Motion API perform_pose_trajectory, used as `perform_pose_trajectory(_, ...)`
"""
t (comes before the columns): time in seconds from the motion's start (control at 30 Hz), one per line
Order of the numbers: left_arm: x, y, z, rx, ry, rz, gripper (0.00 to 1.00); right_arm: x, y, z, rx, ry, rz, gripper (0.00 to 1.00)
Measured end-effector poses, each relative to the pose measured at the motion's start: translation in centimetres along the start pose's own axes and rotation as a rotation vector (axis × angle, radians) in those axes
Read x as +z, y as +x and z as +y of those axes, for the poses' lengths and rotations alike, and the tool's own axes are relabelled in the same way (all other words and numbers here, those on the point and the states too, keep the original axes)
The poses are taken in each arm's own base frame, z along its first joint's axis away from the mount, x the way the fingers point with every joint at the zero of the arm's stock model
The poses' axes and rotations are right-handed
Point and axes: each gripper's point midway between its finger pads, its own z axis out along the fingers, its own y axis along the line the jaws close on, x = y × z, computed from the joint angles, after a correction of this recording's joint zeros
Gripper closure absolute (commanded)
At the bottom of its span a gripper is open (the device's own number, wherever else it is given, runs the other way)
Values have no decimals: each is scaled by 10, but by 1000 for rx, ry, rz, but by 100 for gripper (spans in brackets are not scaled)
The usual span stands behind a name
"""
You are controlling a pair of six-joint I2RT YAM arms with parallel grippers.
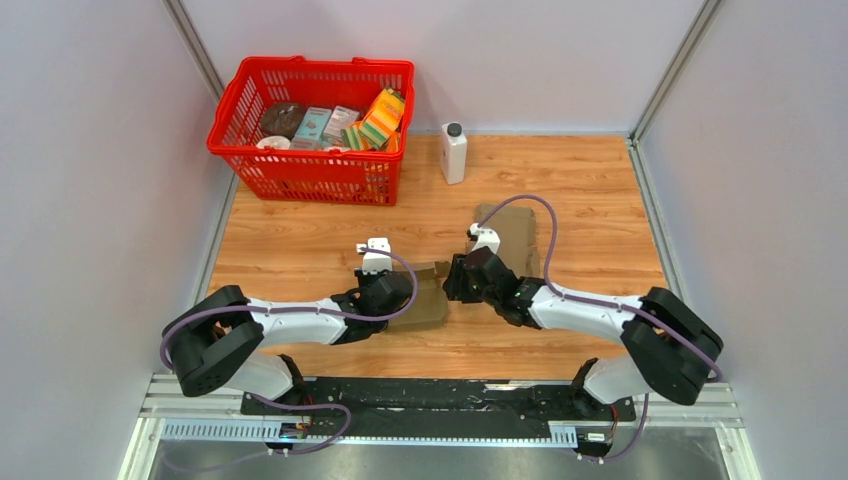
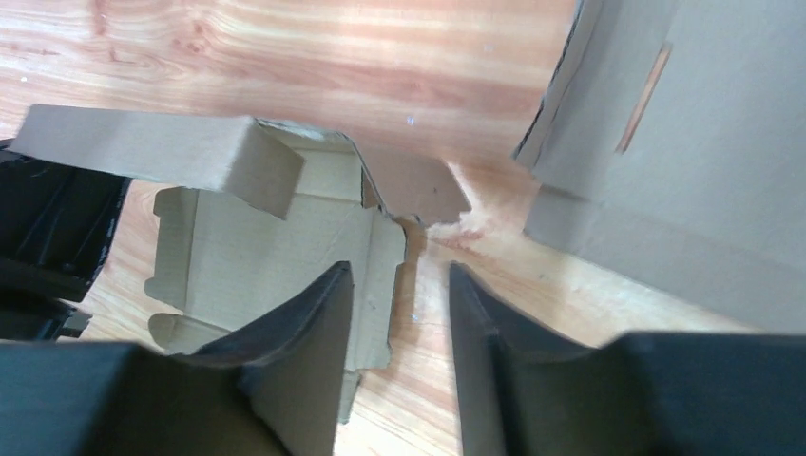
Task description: Fold the paper box
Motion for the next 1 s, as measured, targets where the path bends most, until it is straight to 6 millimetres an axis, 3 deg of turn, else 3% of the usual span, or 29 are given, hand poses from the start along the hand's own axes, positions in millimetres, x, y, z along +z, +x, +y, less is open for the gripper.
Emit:
perform_pose_trajectory(0.2, -1, 0, 0, 5, 2, 3, 100, -10, -20, -5, -92, 34, -35, 51)
perform_pose_trajectory(0.4, -1, 0, 0, 5, 2, 3, 100, -3, -27, 1, -179, 34, -27, 67)
perform_pose_trajectory(0.53, -1, 0, 0, 5, 2, 3, 100, 1, -25, 3, -194, 22, -15, 87)
perform_pose_trajectory(0.67, -1, 0, 0, 7, 5, 4, 100, 4, -25, 5, -185, 19, -7, 100)
perform_pose_trajectory(1.0, -1, 1, 1, 13, 0, 4, 100, -3, -16, 24, -137, 0, 36, 100)
